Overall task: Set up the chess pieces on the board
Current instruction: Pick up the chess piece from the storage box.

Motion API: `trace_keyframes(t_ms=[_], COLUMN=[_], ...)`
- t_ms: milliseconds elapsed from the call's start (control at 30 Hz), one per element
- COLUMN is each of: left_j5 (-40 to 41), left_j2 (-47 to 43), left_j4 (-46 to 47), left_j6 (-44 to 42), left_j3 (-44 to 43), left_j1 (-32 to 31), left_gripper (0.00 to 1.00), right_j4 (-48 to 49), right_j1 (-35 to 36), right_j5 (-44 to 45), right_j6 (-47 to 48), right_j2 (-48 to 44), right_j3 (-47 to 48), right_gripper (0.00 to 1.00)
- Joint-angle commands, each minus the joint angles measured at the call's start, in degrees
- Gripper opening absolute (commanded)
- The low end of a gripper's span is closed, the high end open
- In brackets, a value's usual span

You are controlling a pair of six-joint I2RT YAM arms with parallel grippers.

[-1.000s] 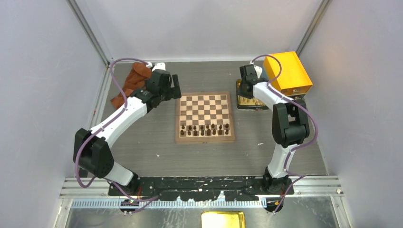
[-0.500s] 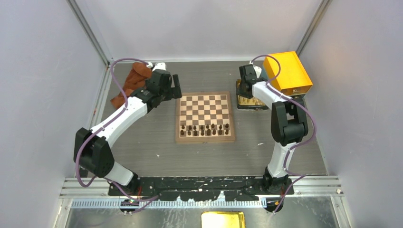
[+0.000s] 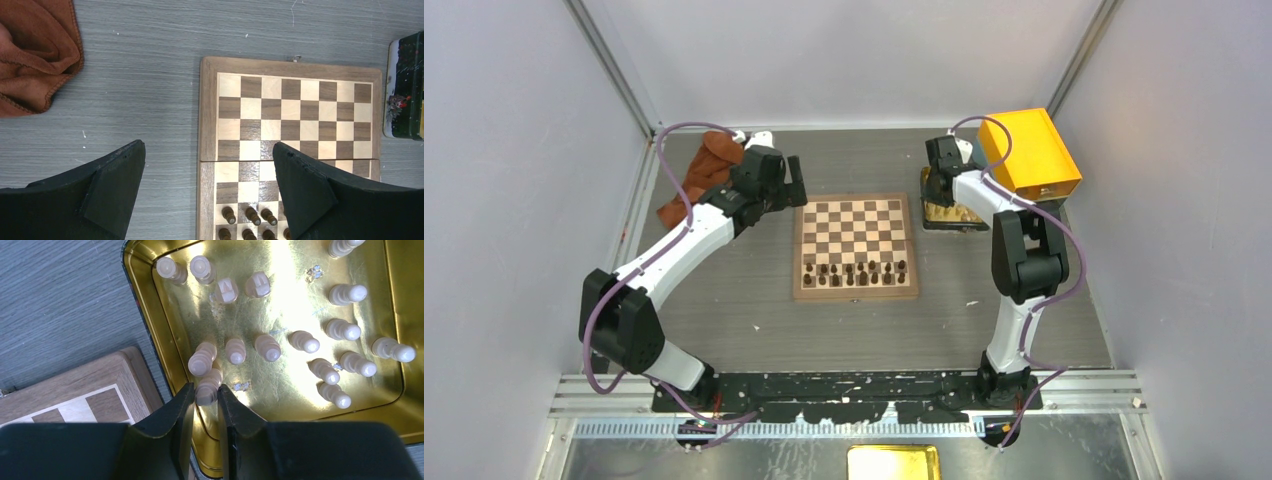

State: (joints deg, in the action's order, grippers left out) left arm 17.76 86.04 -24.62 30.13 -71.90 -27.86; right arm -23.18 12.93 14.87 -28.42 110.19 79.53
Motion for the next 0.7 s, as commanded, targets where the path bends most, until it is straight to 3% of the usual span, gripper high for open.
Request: trace_keyframes(t_ms=[0,167,667], left_j5=[-0.2,-0.1,0.1], left_j2=[0.1,0.0,-1.1], left_j4=[3.0,2.7,2.6], left_j6=[1.1,1.0,1.7], left_j3=[-2.0,-1.9,-1.1], left_j1=[-0.1,-0.1,-0.1], left_gripper=[1.0,1.0,1.0], right_j4=[1.2,0.9,0.4], right_j1=[-0.3,-0.3,-0.3], right_j5=[0.1,-0.1,0.2], right_j6=[0.0,0.1,0.2], right_j2=[-0.1,0.2,-2.6], right_j3=[2.7,3.0,2.5], right_gripper=[0.26,0.13,0.01])
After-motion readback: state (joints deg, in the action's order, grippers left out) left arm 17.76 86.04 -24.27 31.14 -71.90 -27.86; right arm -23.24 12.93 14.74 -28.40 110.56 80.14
